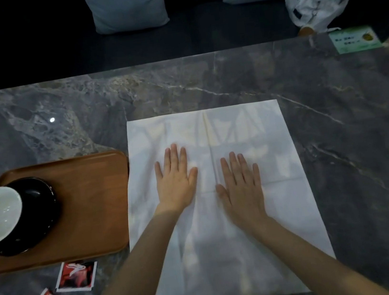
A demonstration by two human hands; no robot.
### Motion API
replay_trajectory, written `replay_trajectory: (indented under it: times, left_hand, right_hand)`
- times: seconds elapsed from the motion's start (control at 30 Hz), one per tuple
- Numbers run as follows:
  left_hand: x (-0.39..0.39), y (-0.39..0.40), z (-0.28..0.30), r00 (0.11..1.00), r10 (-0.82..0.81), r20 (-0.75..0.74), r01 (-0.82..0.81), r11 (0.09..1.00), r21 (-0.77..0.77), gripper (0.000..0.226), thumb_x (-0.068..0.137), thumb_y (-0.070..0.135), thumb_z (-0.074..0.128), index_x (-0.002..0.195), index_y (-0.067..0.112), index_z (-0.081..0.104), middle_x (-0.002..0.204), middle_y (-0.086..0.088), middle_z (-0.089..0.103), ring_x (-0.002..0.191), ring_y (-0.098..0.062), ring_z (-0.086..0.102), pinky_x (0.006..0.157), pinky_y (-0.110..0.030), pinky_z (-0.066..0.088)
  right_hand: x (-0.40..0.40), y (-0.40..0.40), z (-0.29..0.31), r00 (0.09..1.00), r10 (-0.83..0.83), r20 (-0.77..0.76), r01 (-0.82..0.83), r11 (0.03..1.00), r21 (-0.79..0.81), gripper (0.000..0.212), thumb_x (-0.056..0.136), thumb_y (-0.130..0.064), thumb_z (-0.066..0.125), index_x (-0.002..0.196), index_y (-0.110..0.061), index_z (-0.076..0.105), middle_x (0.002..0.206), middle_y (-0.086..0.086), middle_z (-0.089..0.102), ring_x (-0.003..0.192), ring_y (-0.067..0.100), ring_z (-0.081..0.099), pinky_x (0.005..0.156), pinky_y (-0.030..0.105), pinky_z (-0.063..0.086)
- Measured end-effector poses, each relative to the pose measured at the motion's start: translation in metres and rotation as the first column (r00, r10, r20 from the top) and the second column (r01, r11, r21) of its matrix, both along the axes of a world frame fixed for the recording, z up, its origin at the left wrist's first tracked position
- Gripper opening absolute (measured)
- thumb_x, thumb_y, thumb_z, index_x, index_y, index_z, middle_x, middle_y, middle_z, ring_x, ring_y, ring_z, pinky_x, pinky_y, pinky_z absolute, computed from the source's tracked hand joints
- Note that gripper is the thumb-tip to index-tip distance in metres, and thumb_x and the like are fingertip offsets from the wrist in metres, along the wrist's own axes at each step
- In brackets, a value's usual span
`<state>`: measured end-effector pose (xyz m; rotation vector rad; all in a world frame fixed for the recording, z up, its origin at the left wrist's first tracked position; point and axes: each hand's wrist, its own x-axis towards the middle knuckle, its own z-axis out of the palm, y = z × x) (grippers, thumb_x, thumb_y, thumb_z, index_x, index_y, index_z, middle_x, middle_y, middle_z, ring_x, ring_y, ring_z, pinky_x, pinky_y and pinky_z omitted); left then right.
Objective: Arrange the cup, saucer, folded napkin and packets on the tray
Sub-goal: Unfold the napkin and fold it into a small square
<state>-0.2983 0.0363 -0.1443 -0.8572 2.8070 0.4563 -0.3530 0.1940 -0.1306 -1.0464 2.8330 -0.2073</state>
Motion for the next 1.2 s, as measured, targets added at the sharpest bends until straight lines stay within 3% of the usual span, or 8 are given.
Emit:
replay_trajectory:
  times: [0.2,0.33,0.43,0.53,0.67,0.83,0.97,1.2]
  left_hand:
    - [0.047,0.037,0.010,0.992,0.043,-0.114,-0.044,0.999,-0.005,0.056,0.096,0.042,0.018,0.141,0.027,-0.011,0.157,-0.004,-0.005,0.136,-0.014,-0.020,0.112,-0.040,-0.009]
    - [0.106,0.075,0.015,0.980,0.110,-0.166,-0.113,0.994,-0.007,0.057,0.093,0.039,0.018,0.144,0.015,0.017,0.154,-0.013,0.018,0.141,-0.026,0.008,0.112,-0.049,0.011]
    - [0.137,0.087,0.010,0.986,0.143,-0.084,-0.144,0.990,-0.001,0.061,0.089,0.046,0.008,0.144,0.020,0.005,0.156,-0.010,0.008,0.140,-0.020,-0.006,0.113,-0.046,0.001]
    - [0.148,0.088,0.007,0.989,0.139,-0.057,-0.139,0.990,-0.003,0.063,0.087,0.050,0.002,0.145,0.023,0.004,0.157,-0.007,0.003,0.139,-0.016,-0.012,0.114,-0.046,-0.002]
    - [0.147,0.093,0.008,0.988,0.144,-0.055,-0.145,0.989,-0.023,0.065,0.087,0.051,0.003,0.145,0.024,0.010,0.157,-0.006,0.007,0.144,-0.022,0.000,0.114,-0.050,0.001]
    - [0.153,0.091,0.004,0.993,0.115,-0.010,-0.115,0.993,-0.036,0.065,0.085,0.055,0.000,0.145,0.030,0.002,0.157,-0.002,0.001,0.144,-0.020,-0.003,0.114,-0.052,-0.003]
    - [0.160,0.091,0.000,0.996,0.085,0.006,-0.085,0.995,-0.061,0.062,0.084,0.060,0.003,0.142,0.037,-0.005,0.157,0.002,0.001,0.144,-0.021,-0.006,0.111,-0.057,-0.007]
    - [0.161,0.089,-0.001,0.998,0.059,0.012,-0.058,0.996,-0.068,0.062,0.088,0.059,0.009,0.144,0.034,-0.002,0.158,0.001,-0.002,0.144,-0.022,-0.008,0.111,-0.058,-0.006]
  right_hand:
    - [-0.003,0.034,-0.013,0.997,-0.007,0.075,0.007,1.000,-0.001,0.065,0.090,-0.048,0.018,0.145,-0.015,0.017,0.155,0.007,0.017,0.144,0.022,0.009,0.115,0.046,0.001]
    - [0.003,0.053,-0.009,0.995,-0.057,0.077,0.060,0.998,-0.030,0.065,0.088,-0.051,0.010,0.145,-0.020,-0.001,0.156,0.004,0.003,0.140,0.011,-0.008,0.115,0.041,-0.006]
    - [0.025,0.071,-0.009,0.991,-0.082,0.101,0.085,0.996,-0.019,0.064,0.088,-0.054,0.008,0.140,-0.023,-0.014,0.151,-0.001,-0.013,0.138,0.010,-0.016,0.113,0.036,-0.015]
    - [0.045,0.089,-0.014,0.990,-0.079,0.116,0.075,0.997,0.035,0.066,0.089,-0.054,0.011,0.139,-0.023,-0.019,0.152,0.001,-0.015,0.139,0.012,-0.018,0.115,0.040,-0.013]
    - [0.045,0.110,-0.019,0.990,-0.100,0.101,0.092,0.993,0.080,0.066,0.092,-0.055,0.017,0.142,-0.028,-0.017,0.158,0.000,-0.006,0.144,0.017,-0.010,0.116,0.047,-0.006]
    - [0.034,0.125,-0.018,0.975,-0.206,0.086,0.199,0.976,0.084,0.070,0.087,-0.061,0.016,0.146,-0.029,-0.004,0.158,0.001,-0.003,0.144,0.024,-0.006,0.115,0.053,-0.003]
    - [0.025,0.141,-0.018,0.977,-0.208,0.054,0.202,0.974,0.101,0.071,0.085,-0.064,0.010,0.146,-0.029,-0.003,0.158,0.002,-0.001,0.145,0.024,-0.004,0.115,0.051,-0.003]
    - [0.024,0.142,-0.017,0.979,-0.190,0.070,0.184,0.979,0.092,0.067,0.092,-0.055,0.022,0.147,-0.025,-0.002,0.158,0.003,-0.003,0.144,0.020,-0.008,0.115,0.046,-0.008]
